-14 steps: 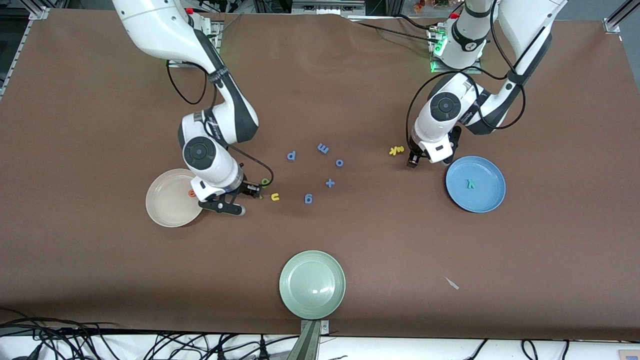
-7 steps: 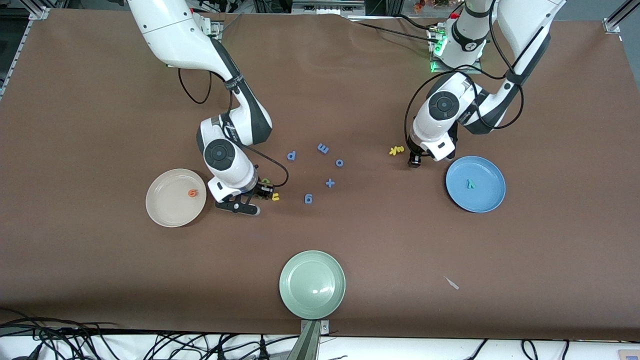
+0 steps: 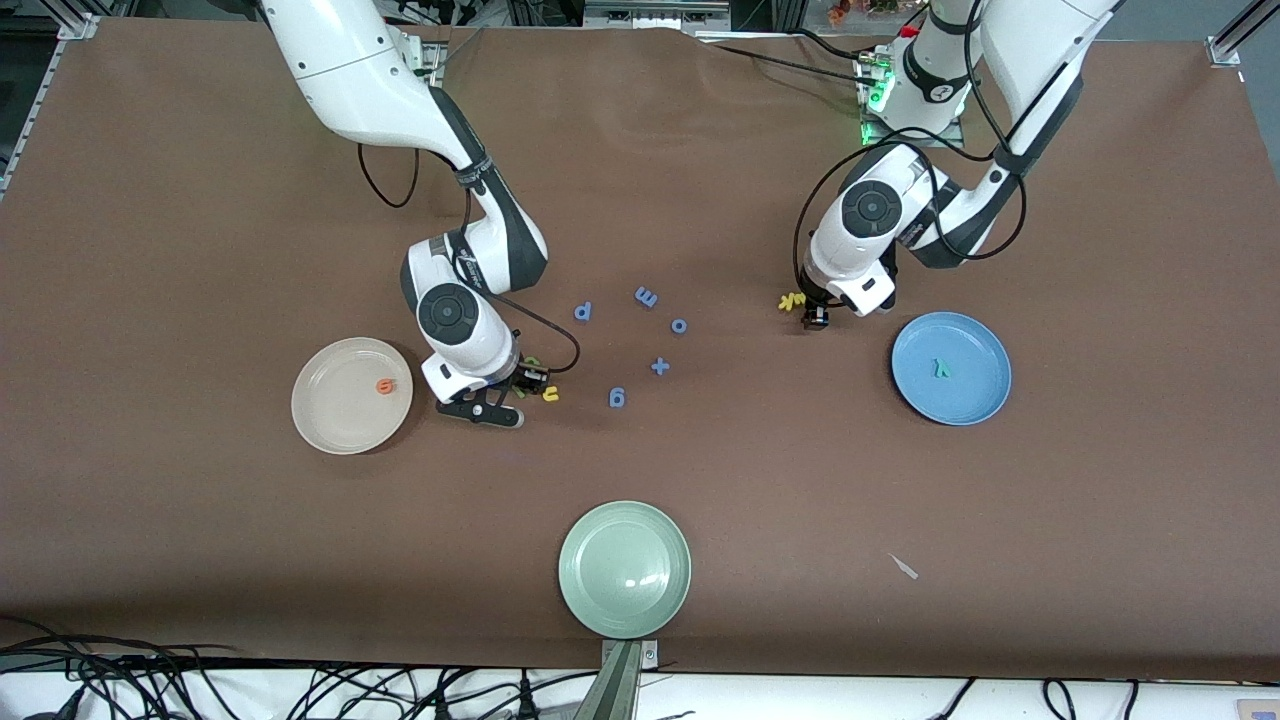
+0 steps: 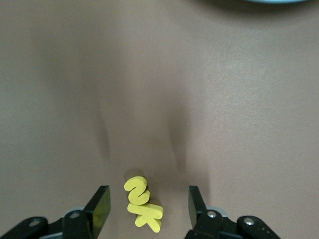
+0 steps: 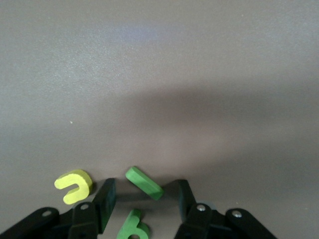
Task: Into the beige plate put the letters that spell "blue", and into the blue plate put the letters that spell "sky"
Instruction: 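Grasp the green l with the right gripper and carry it to the beige plate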
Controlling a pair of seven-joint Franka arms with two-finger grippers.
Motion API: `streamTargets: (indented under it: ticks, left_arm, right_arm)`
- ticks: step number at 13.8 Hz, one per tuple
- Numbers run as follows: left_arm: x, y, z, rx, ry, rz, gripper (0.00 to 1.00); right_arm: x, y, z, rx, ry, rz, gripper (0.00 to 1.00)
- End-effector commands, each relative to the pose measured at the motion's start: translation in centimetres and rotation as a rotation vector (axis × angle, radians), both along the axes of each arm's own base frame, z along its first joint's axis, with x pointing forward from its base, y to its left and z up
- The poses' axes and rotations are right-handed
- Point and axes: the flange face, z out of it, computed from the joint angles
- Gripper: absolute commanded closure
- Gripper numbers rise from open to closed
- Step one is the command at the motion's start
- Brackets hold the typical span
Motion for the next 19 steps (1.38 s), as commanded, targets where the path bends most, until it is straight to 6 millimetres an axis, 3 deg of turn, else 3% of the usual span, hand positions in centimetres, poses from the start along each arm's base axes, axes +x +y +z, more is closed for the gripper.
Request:
streamTargets:
  ticks: [1, 5, 11, 15, 17, 19]
  left_arm:
    - [0.2, -0.5, -0.1, -0.019, 0.009, 0.034, 0.29]
    - [0.0, -0.6, -0.4, -0.014, 0.016, 0.066, 0.31]
    - [-0.7, -1.2, -1.2, -0.012, 0.031, 0.051, 0.33]
    - [-0.7, -1.2, -1.2, -0.011, 0.032, 0.050, 0.36]
    - [-0.7, -1.2, -1.3, -0.010, 0.033, 0.050, 0.36]
    - [-0.6, -1.0, -1.3, -0.009, 0.033, 0.053, 0.36]
  right_arm:
    - [-0.6, -0.5, -0.4, 0.000, 0.010, 0.034, 0.49]
    - [0.3, -2.1, 0.4, -0.005, 0.001, 0.092, 0.61]
    - [0.5, -2.5, 0.6, -0.009, -0.002, 0.112, 0.76]
    - [0.4, -2.4, 0.5, -0.007, 0.000, 0.100, 1.00]
    - [0.7, -2.4, 1.4, 0.000, -0.012, 0.111, 1.00]
    - [1.6, -4.0, 3.0, -0.014, 0.005, 0.103, 1.00]
